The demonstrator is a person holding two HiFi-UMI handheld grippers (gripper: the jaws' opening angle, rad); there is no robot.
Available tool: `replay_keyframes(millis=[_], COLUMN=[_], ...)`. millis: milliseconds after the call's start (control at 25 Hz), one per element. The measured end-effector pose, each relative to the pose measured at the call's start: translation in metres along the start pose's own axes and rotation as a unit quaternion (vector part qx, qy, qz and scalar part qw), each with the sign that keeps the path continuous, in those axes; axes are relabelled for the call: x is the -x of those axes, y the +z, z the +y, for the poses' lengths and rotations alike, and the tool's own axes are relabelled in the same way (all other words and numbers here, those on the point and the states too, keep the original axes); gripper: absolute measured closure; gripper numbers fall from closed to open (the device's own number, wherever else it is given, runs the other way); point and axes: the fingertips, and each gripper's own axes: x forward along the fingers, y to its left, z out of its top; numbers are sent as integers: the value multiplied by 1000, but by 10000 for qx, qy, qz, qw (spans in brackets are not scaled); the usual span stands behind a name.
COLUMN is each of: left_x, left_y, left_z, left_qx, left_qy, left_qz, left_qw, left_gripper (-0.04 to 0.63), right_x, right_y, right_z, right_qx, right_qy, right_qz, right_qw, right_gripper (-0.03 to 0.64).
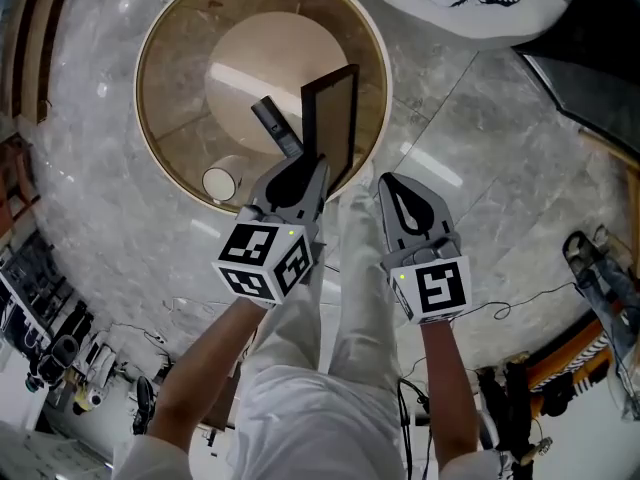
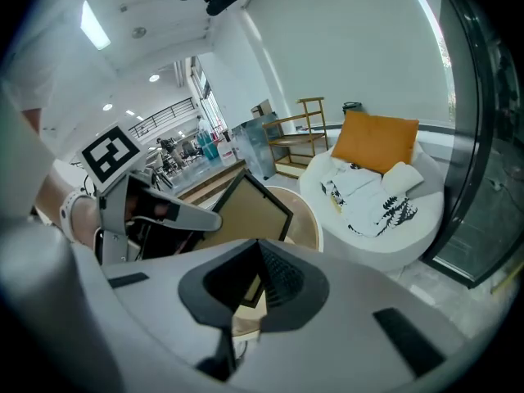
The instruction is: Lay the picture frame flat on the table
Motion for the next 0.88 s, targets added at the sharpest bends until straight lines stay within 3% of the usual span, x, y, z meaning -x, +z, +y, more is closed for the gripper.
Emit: replay_keyframes(millis=[280, 880], left_x=[-28, -59], left_y=[5, 7], left_z=[16, 30], left_qx=[624, 936], left_qy=[-46, -252], left_qz=[-282, -617], left_qw=[9976, 9934], left_gripper=[526, 526], right_x=[-20, -41], right_y=[-14, -38], right_z=[-11, -25], right_qx=[-70, -190], right_qy=[-73, -267], right_qz=[79, 202], right_qw=[9999, 9993], right_gripper=[612, 612])
